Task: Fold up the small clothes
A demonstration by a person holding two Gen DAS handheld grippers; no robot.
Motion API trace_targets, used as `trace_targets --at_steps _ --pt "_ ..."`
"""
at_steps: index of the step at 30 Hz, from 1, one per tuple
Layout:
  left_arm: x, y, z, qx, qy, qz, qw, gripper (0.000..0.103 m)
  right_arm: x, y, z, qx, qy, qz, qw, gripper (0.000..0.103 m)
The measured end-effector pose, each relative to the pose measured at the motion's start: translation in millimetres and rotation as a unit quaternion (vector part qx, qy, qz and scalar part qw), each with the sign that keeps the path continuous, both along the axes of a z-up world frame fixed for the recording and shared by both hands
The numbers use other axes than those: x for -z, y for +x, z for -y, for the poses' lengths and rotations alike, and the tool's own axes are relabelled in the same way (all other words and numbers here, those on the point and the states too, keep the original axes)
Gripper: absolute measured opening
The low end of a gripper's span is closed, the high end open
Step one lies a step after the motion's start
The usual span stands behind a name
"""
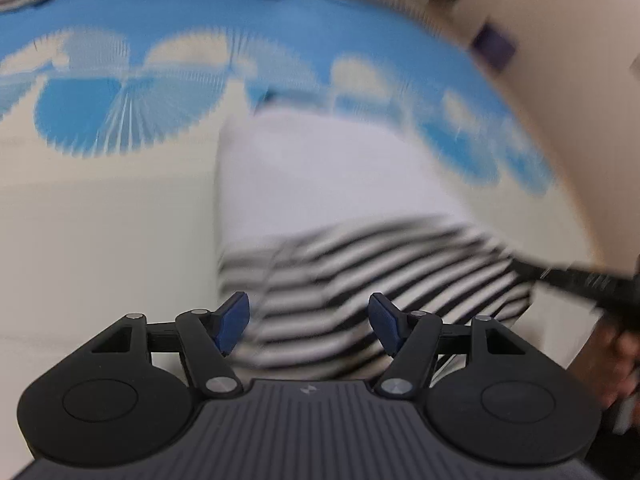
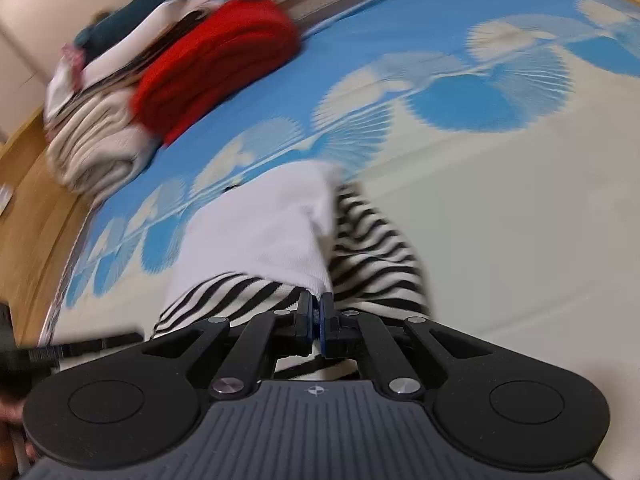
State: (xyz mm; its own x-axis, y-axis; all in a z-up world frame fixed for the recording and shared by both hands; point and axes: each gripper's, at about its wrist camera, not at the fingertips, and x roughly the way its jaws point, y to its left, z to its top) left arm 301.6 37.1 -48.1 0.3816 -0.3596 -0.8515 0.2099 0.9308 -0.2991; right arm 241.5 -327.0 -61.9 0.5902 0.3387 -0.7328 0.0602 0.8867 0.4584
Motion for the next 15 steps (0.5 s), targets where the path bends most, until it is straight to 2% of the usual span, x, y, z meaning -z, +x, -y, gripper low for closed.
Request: trace_targets --at_steps 2,3,5,7,9,11,12,13,14,15 --pt "26 -1 7 0.008 0.053 -0.049 0.9974 0.073 18 1 -3 -0.017 -0.035 -0.060 0.997 0.002" --pt "33 -1 10 0.012 0.060 -0.063 0.9962 0.074 32 1 -7 -0.036 -0.044 -0.099 0.993 0.002" --pt "33 -3 9 0.014 0.057 -0.063 0.9963 0.075 44 0 -19 -0.066 -0.057 -0.129 0.988 0.002" --pt "27 -3 1 -0.005 0.038 -0.063 0.9973 0.076 38 -3 -31 -0.083 -0.079 -0.111 0.987 0.003" --pt "21 -2 -10 -0.036 0.004 -0.056 0.9978 0.080 28 -6 -32 -0.070 -0.076 -0.085 0.991 0.006" --pt "19 0 -21 -0.071 -0.028 -0.056 0.9955 0.083 18 -10 -28 -0.045 -0.063 -0.061 0.995 0.021" --pt "22 1 -25 -0.085 -0.036 -0.061 0.9938 0.083 15 -11 -26 -0.032 -0.062 -0.053 0.996 0.038" --pt "26 2 -28 -0.098 -0.042 -0.071 0.9918 0.082 15 -12 -23 -0.025 -0.061 -0.050 0.997 0.048" --pt "32 4 -29 -0.106 -0.046 -0.085 0.9896 0.081 16 -11 -22 -0.023 -0.059 -0.052 0.997 0.049" --pt "37 6 -29 -0.108 -0.050 -0.097 0.9881 0.073 20 -11 -21 -0.026 -0.057 -0.057 0.996 0.048"
